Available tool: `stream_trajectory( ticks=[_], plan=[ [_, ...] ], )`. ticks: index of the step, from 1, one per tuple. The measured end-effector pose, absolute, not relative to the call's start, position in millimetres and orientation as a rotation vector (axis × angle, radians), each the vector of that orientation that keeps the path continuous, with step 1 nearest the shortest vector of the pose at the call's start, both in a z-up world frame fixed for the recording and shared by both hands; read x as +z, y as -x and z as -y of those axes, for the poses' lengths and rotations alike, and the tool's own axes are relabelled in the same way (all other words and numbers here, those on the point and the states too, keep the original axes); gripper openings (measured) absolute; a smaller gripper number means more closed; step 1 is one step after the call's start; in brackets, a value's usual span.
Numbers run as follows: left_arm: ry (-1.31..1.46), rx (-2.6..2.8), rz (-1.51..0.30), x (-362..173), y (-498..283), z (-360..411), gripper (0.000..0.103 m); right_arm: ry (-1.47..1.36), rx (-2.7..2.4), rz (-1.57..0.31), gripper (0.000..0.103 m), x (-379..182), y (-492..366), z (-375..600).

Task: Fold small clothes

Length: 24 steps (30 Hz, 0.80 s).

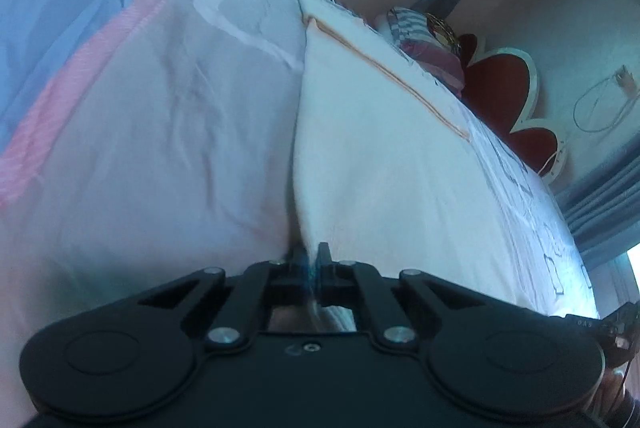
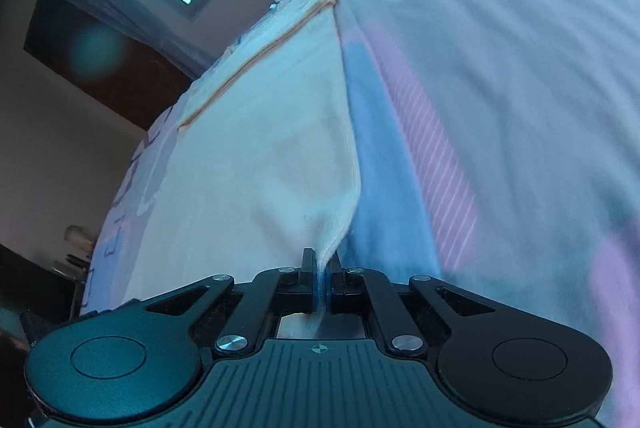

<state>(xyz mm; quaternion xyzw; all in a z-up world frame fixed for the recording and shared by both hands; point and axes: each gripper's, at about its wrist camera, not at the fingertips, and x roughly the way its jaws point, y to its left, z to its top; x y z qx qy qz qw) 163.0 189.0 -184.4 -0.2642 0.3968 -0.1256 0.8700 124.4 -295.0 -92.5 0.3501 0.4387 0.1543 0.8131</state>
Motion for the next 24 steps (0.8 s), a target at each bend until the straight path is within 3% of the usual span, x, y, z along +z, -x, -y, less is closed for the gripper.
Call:
stream_trajectory(
  ticks=[7,15,24],
  plan=[
    [0.608,-0.267,-0.708,-134.2,-182.3,-199.5,0.002,-0.736,0.35,-0.792,0.003,-38.3,-148.3,291.5],
    [0.662,-0.306,-0.57,-75.9,-256.9,-197.1,0.002,-0.728,0.374,-0.639,0.003,32.6,-229.4,301.5],
    [0.613,-0.282,-0.632,-76.9,-394.7,-178.2,0.002,-0.743,0.363,-0.669,0.003,20.9,-372.3,307.9]
  ],
)
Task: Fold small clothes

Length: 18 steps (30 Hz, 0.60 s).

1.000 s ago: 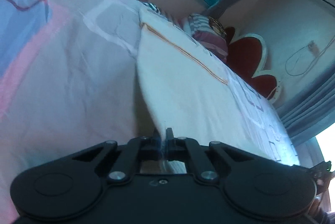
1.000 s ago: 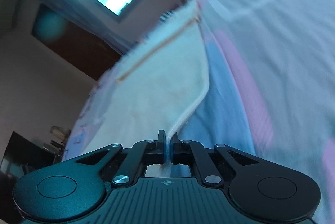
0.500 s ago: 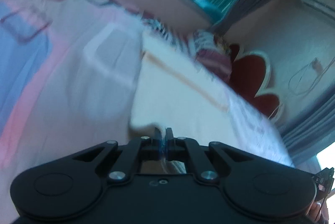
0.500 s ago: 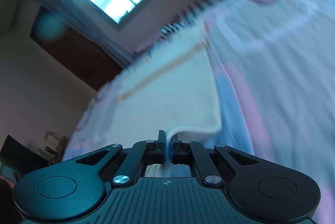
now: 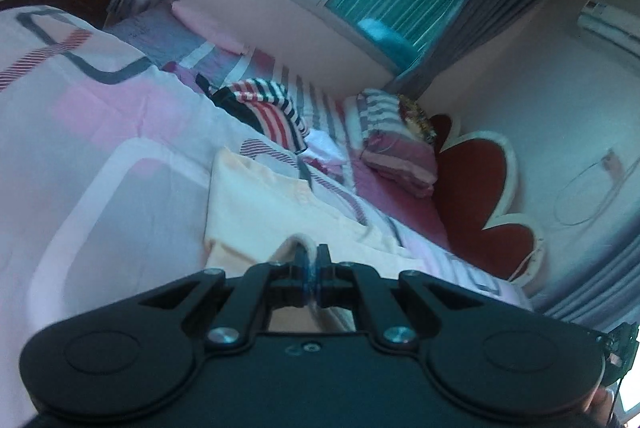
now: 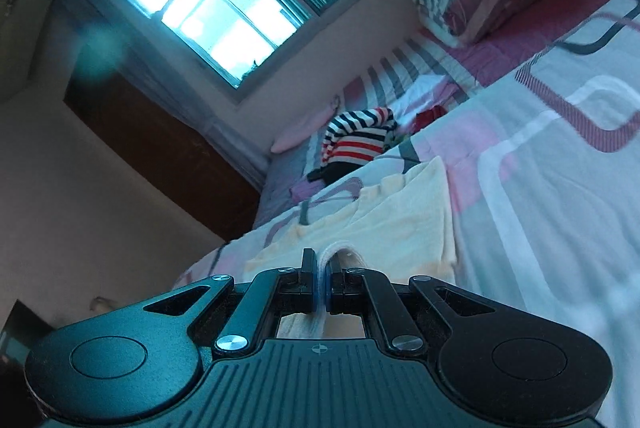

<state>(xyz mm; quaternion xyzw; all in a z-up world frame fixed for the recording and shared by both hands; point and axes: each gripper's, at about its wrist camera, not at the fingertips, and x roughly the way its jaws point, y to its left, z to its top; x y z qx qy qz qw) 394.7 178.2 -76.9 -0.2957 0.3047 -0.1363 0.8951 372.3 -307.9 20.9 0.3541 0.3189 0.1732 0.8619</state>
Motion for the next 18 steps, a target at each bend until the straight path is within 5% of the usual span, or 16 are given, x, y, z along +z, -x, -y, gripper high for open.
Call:
stream_trajectory(
  ticks=[14,15,16,18],
  plan=[
    [0.547,-0.264,-0.803,-135.6,-550.3,-159.5,0.004,-0.902,0.281,-0.88,0.003,-108.2,-542.9,326.9],
    [0.577,-0.284,-0.796,-139.3,-555.3,-160.5,0.006,-0.915,0.289,-0.874,0.003,-114.2,-548.5,327.2],
    [0.595,-0.293,-0.793,-142.1,-559.0,-161.0,0.021,-0.929,0.304,-0.856,0.004,-117.7,-552.9,328.5],
    [0.626,-0.327,-0.764,-146.5,-564.8,-162.0,0.042,-0.938,0.291,-0.809,0.02,-120.6,-559.0,331.6]
  ],
)
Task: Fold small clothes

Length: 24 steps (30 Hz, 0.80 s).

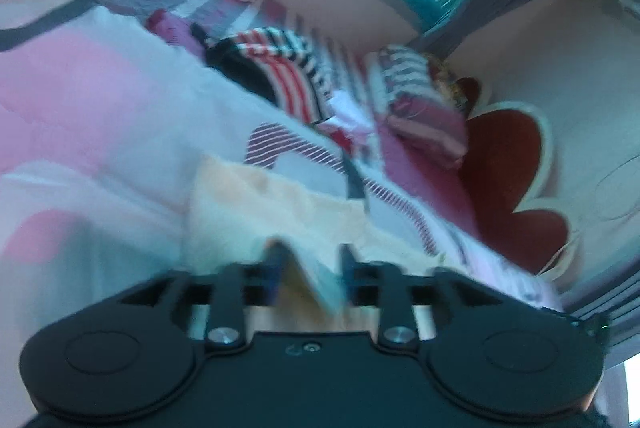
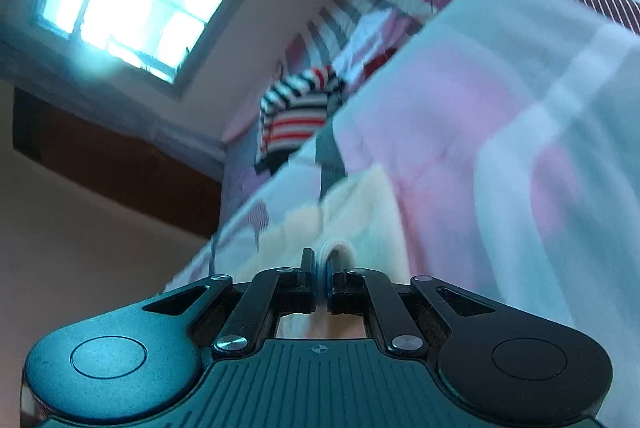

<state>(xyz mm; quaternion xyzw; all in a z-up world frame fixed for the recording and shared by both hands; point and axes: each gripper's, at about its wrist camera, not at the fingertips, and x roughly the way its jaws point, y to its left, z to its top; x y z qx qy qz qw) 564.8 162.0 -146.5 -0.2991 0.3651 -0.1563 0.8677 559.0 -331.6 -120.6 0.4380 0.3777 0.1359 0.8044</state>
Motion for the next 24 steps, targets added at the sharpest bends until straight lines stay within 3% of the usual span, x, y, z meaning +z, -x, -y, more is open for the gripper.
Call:
stream_trajectory(
  ticks=[1,2,4,7,9,12,14,16,24],
  plan=[
    [0.625,-0.325,-0.754,-147.5,-566.7,-161.6,0.051,-0.938,0.283,-0.781,0.049,-120.8,-560.0,333.5],
    [0.617,-0.318,-0.735,-147.1,-568.9,-161.1,0.062,-0.932,0.264,-0.747,0.067,-120.0,-560.1,336.1],
    [0.606,-0.295,-0.699,-145.7,-568.6,-162.6,0.07,-0.911,0.258,-0.696,0.067,-115.6,-557.0,340.0],
    [0.526,-0.28,-0.684,-140.5,-565.3,-161.8,0.06,-0.811,0.29,-0.7,0.066,-105.7,-556.2,336.1],
    [0.436,-0.292,-0.692,-137.2,-563.8,-154.7,0.058,-0.693,0.314,-0.706,0.065,-99.4,-552.4,326.2],
    [0.3,-0.32,-0.734,-136.3,-566.8,-138.0,0.05,-0.525,0.336,-0.734,0.051,-97.4,-550.0,308.5],
    [0.199,-0.316,-0.758,-136.2,-566.9,-125.3,0.046,-0.432,0.332,-0.771,0.034,-99.3,-550.0,297.0],
    [0.127,-0.305,-0.76,-136.5,-564.1,-117.0,0.043,-0.355,0.319,-0.777,0.032,-101.6,-547.2,284.5],
    [0.167,-0.333,-0.749,-136.0,-562.8,-123.4,0.004,-0.316,0.326,-0.788,0.031,-110.8,-557.7,266.3]
  ],
)
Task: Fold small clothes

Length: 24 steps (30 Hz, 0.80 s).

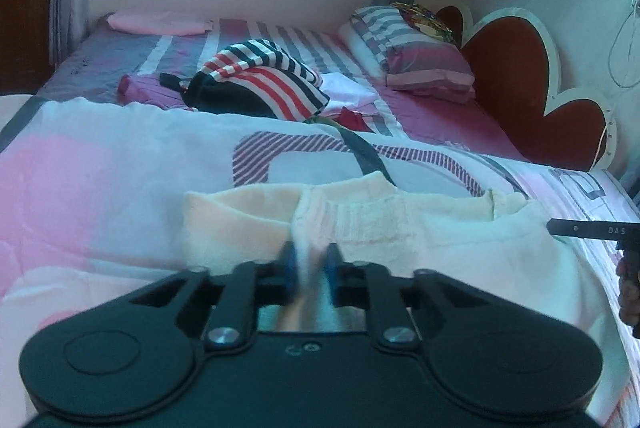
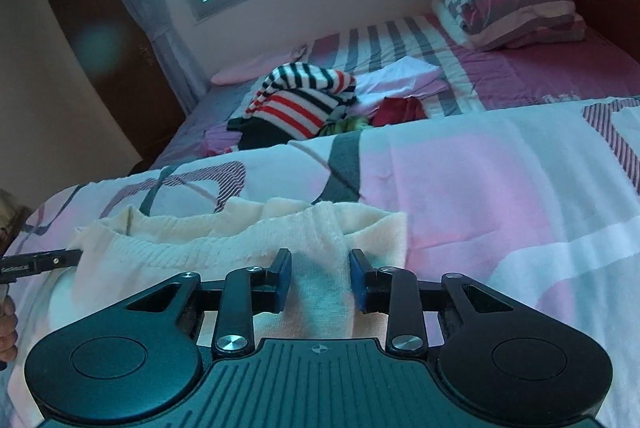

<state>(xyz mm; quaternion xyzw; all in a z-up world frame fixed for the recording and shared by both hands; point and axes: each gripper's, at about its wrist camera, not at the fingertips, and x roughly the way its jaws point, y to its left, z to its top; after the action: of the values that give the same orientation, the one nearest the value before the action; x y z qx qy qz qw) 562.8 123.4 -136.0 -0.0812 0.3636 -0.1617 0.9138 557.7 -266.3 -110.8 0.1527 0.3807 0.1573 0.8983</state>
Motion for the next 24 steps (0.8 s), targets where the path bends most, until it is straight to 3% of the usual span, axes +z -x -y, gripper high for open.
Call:
stream_trajectory(
  ticks=[1,2,9,18,19,21,22,23,24],
  plan=[
    [0.167,-0.329,-0.739,-134.7,-562.0,-124.2,0.003,-0.31,0.323,-0.784,0.011,-110.2,-559.5,266.5],
    [0.168,-0.326,-0.722,-133.3,-559.8,-125.1,0.002,-0.301,0.325,-0.778,0.001,-108.8,-558.1,267.0],
    [0.227,-0.308,-0.5,-114.5,-536.4,-134.4,0.002,-0.289,0.308,-0.601,0.001,-83.1,-536.5,276.9],
    [0.151,-0.204,-0.692,-140.4,-567.6,-117.0,0.004,-0.353,0.244,-0.709,0.001,-118.2,-558.6,279.4],
    [0.146,-0.208,-0.694,-139.3,-568.5,-117.8,0.009,-0.362,0.243,-0.713,0.001,-117.5,-559.0,281.2],
    [0.145,-0.199,-0.688,-133.0,-563.9,-121.4,0.033,-0.377,0.237,-0.723,0.002,-112.6,-559.9,283.6],
    [0.138,-0.18,-0.671,-127.3,-558.4,-122.4,0.061,-0.357,0.214,-0.719,0.017,-107.0,-558.5,283.0],
    [0.116,-0.158,-0.633,-121.0,-549.7,-121.3,0.08,-0.321,0.183,-0.694,0.04,-98.4,-553.0,280.3],
    [0.086,-0.15,-0.587,-114.2,-539.3,-117.2,0.082,-0.293,0.189,-0.648,0.041,-88.9,-544.2,275.2]
  ],
)
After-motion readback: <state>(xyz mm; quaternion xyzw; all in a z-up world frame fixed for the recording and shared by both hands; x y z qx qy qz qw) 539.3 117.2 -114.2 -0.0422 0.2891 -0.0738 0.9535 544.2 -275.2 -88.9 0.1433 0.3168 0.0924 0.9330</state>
